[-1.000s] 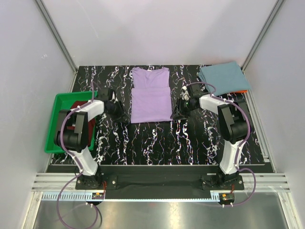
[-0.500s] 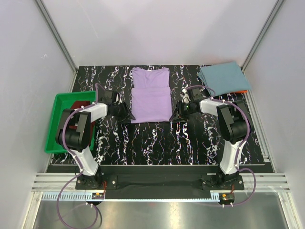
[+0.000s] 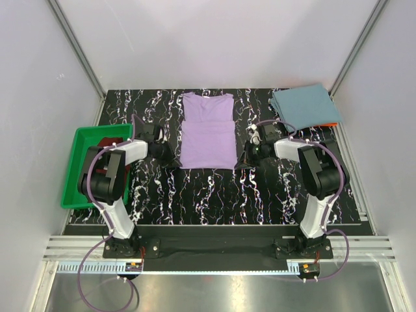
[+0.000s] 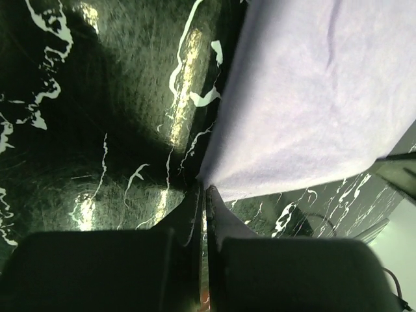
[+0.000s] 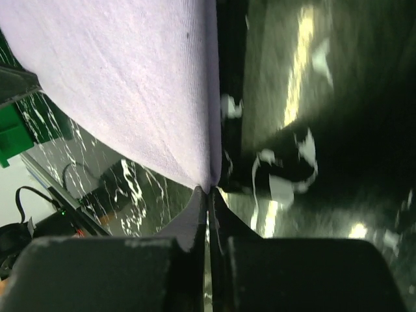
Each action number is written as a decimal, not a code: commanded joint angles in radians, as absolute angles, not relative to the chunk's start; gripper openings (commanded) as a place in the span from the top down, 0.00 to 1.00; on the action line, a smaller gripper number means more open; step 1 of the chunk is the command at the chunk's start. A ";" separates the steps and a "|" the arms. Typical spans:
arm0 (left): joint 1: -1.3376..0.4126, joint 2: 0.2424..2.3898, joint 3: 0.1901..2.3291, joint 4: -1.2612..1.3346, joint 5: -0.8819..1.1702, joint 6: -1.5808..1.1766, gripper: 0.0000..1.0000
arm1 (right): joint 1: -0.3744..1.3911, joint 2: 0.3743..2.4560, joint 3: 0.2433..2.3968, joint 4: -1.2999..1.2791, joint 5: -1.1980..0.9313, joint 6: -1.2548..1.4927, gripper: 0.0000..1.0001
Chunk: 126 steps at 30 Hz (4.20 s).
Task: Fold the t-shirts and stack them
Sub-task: Fold the tshirt
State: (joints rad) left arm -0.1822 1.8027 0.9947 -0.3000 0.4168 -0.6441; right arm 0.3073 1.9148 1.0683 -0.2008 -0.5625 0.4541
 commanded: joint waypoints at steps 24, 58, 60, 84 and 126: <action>-0.307 1.536 0.739 -0.403 0.270 -0.699 1.00 | 0.414 1.385 0.539 -0.144 -0.356 0.650 0.99; -0.181 2.428 2.106 -0.680 0.394 -0.506 0.45 | 0.298 1.965 1.543 -0.738 -0.310 0.387 0.57; -0.181 2.433 2.099 -0.693 0.382 -0.515 0.47 | 0.295 1.960 1.516 -0.752 -0.305 0.370 0.57; -0.155 2.480 2.109 -0.643 0.437 -0.623 1.00 | 0.255 1.761 1.066 -0.608 -0.503 0.388 0.68; -0.104 2.303 2.039 -0.731 0.525 -0.598 0.52 | 0.253 1.666 0.862 -0.483 -0.523 0.551 0.68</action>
State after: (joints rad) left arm -0.1307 2.4653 2.0686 -0.6579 0.5201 -0.6506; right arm 0.2523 1.7069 0.8509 -0.4454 -0.5167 0.5339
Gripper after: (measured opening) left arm 0.463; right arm 0.262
